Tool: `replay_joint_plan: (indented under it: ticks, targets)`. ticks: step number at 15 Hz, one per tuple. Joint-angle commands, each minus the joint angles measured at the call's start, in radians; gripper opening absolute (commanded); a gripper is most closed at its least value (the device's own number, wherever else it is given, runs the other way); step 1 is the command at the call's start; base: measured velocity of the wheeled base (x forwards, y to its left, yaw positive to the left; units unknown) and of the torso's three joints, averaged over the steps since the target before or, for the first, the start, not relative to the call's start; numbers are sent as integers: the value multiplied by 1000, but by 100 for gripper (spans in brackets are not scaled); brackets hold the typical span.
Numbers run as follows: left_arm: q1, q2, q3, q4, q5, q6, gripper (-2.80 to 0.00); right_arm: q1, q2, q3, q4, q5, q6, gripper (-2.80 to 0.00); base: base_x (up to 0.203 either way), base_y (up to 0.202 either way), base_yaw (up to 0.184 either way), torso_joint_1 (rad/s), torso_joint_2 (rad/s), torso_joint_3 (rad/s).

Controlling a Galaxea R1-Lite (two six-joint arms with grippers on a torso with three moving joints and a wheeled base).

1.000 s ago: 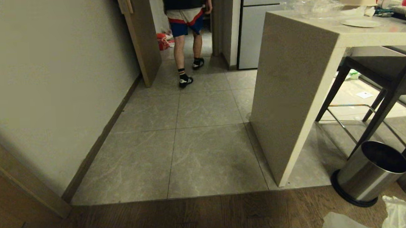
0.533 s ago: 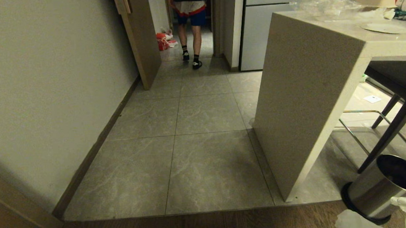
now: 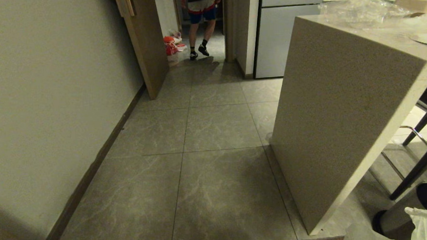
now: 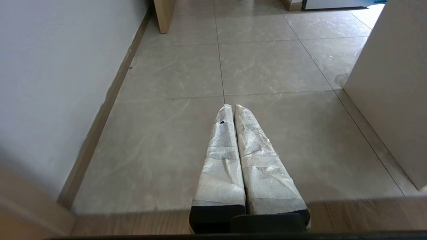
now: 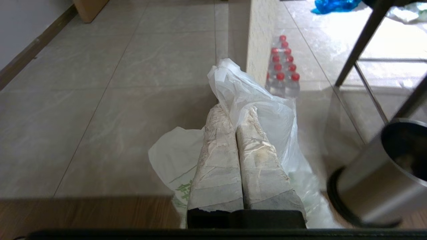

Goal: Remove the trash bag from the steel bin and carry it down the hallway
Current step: Put the trash bag at the door

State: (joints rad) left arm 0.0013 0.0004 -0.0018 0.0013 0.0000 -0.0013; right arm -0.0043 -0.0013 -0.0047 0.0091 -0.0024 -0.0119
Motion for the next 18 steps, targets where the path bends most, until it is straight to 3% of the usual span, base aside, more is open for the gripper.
replay_joint_plan:
  ticks: [1, 11, 18]
  targets:
    - [0, 1, 0, -1, 0, 0, -280, 0, 1, 0, 0, -1, 0, -280, 189, 0, 0, 2, 2, 7]
    - [-1, 1, 0, 0, 0, -2, -280, 0, 1, 0, 0, -1, 0, -280, 189, 0, 0, 3, 3, 2]
    - [0, 1, 0, 0, 0, -2, -280, 0, 1, 0, 0, -1, 0, -280, 16, 0, 0, 1, -1, -1]
